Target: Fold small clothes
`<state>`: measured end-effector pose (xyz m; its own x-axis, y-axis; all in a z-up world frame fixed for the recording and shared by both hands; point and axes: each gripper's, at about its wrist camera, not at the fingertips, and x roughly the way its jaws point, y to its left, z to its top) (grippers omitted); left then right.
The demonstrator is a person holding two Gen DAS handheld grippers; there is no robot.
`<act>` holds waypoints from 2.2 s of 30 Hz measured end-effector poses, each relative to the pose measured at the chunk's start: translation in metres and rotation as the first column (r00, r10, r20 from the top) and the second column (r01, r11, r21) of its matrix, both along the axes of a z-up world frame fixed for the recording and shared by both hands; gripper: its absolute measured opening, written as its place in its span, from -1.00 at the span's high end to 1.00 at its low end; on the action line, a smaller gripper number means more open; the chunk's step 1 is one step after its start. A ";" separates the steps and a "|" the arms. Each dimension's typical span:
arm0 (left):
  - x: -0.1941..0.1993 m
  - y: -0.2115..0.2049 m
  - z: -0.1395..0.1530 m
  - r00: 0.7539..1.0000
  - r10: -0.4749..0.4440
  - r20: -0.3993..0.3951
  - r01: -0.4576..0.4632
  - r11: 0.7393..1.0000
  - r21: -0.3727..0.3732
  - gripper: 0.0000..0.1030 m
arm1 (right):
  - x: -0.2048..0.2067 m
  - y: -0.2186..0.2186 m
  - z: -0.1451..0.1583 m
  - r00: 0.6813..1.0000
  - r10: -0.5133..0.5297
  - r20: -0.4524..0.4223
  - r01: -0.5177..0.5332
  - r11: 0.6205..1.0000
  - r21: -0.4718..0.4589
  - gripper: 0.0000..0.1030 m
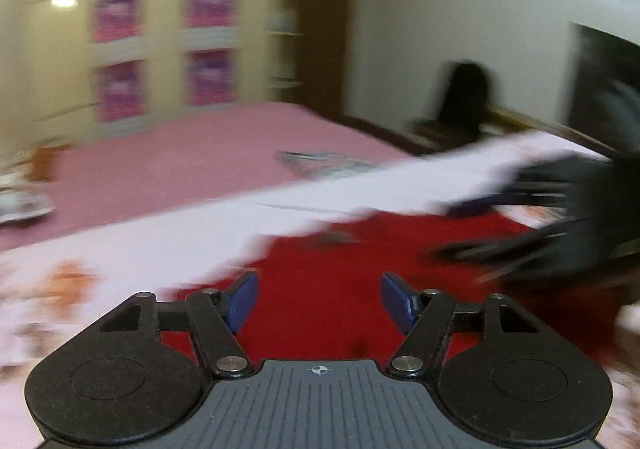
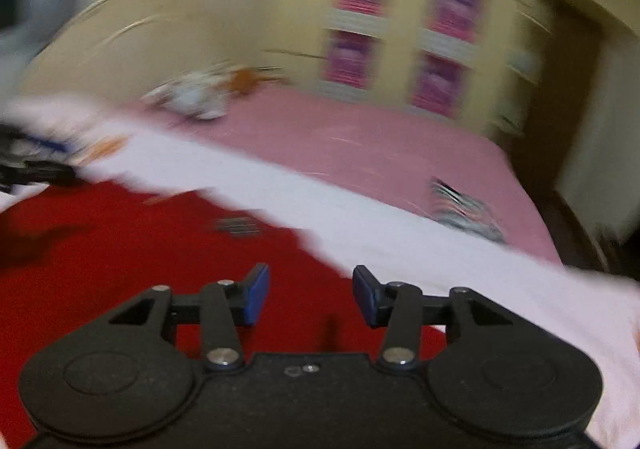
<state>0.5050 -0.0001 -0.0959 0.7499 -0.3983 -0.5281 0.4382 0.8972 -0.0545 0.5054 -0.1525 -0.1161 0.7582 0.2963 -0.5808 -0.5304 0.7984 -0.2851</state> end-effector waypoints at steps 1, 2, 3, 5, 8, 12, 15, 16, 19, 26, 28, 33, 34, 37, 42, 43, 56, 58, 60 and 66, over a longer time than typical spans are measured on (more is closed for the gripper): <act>0.001 -0.009 -0.006 0.999 -0.042 -0.029 0.042 0.999 -0.002 -0.31 | -0.003 0.012 -0.006 0.999 0.050 -0.009 -0.050 0.998 -0.024 0.17; 0.005 -0.017 -0.018 0.995 -0.071 -0.072 0.072 0.997 0.021 -0.31 | -0.003 0.017 -0.012 0.996 0.082 -0.034 -0.083 0.996 -0.030 0.17; 0.009 -0.022 -0.028 0.995 -0.061 -0.083 0.067 0.996 0.063 -0.31 | 0.000 0.019 -0.019 0.995 0.087 -0.050 -0.089 0.995 -0.045 0.18; 0.019 -0.019 -0.040 1.000 -0.004 -0.031 0.007 0.993 0.118 -0.35 | 0.007 0.011 -0.027 0.999 0.036 -0.015 -0.037 0.995 -0.093 0.17; 0.045 0.007 -0.042 0.983 0.175 -0.050 -0.173 0.984 0.047 -0.63 | 0.040 -0.025 -0.030 0.972 -0.234 0.015 0.234 0.968 -0.085 0.14; 0.038 0.018 -0.039 0.977 0.210 -0.044 -0.208 0.977 0.047 -0.63 | 0.050 -0.063 -0.024 0.951 -0.297 -0.087 0.303 0.951 0.057 0.14; 0.007 0.022 -0.020 0.982 0.188 0.009 -0.188 0.982 -0.028 -0.63 | 0.023 -0.059 -0.008 0.966 -0.253 -0.046 0.256 0.962 0.092 0.11; -0.005 0.016 -0.017 0.988 0.153 0.011 -0.152 0.987 -0.051 -0.63 | 0.012 -0.057 -0.004 0.975 -0.221 -0.039 0.224 0.968 0.113 0.11; -0.030 -0.006 -0.020 0.999 0.032 0.001 -0.032 0.997 -0.066 -0.63 | -0.018 -0.039 -0.001 0.997 -0.054 -0.055 0.060 0.992 0.115 0.06; -0.040 0.047 -0.039 0.988 0.142 -0.055 -0.141 0.990 0.028 -0.63 | -0.011 -0.058 -0.009 0.984 -0.160 -0.073 0.163 0.986 0.041 -0.04; -0.047 0.071 -0.040 0.982 0.176 -0.072 -0.176 0.984 0.006 -0.62 | -0.007 -0.093 -0.008 0.966 -0.232 -0.112 0.240 0.969 0.064 -0.04; -0.053 0.043 -0.016 0.984 0.172 -0.036 -0.174 0.983 -0.049 -0.63 | -0.024 -0.071 0.013 0.969 -0.229 -0.097 0.240 0.963 0.125 -0.04; -0.053 0.030 -0.015 0.987 0.156 -0.044 -0.158 0.986 -0.055 -0.63 | -0.038 -0.060 0.015 0.977 -0.197 -0.084 0.207 0.968 0.144 -0.04; -0.064 -0.002 -0.025 0.995 0.066 -0.074 -0.069 0.997 -0.044 -0.63 | -0.059 -0.018 0.003 0.990 -0.088 -0.111 0.102 0.987 0.122 -0.04; -0.079 0.020 -0.044 0.994 0.099 -0.055 -0.093 0.990 0.110 -0.63 | -0.080 -0.032 -0.017 0.994 -0.088 -0.067 0.086 0.996 -0.029 -0.05; -0.085 0.033 -0.042 0.993 0.110 -0.050 -0.103 0.987 0.121 -0.63 | -0.079 -0.051 -0.014 0.988 -0.134 -0.071 0.132 0.991 -0.026 -0.05; -0.110 -0.007 -0.029 0.985 0.140 -0.101 -0.142 0.990 -0.016 -0.63 | -0.102 -0.010 0.000 0.984 -0.117 -0.132 0.124 0.991 0.048 0.28; -0.116 0.003 -0.042 0.978 0.161 -0.133 -0.160 0.987 0.021 -0.63 | -0.109 -0.015 -0.013 0.983 -0.133 -0.124 0.131 0.991 -0.026 0.28; -0.131 0.023 -0.043 0.978 0.169 -0.125 -0.166 0.986 0.029 -0.63 | -0.125 -0.040 -0.008 0.979 -0.167 -0.115 0.167 0.986 -0.009 0.22; -0.137 0.041 -0.028 0.969 0.212 -0.123 -0.211 0.977 0.023 -0.63 | -0.133 -0.104 -0.002 0.950 -0.269 -0.160 0.274 0.962 0.013 0.29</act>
<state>0.3683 0.0407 -0.1243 0.7448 -0.2323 -0.6255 0.2286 0.9695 -0.0878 0.3725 -0.2564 -0.1178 0.7139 0.1137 -0.6910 -0.3278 0.9262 -0.1862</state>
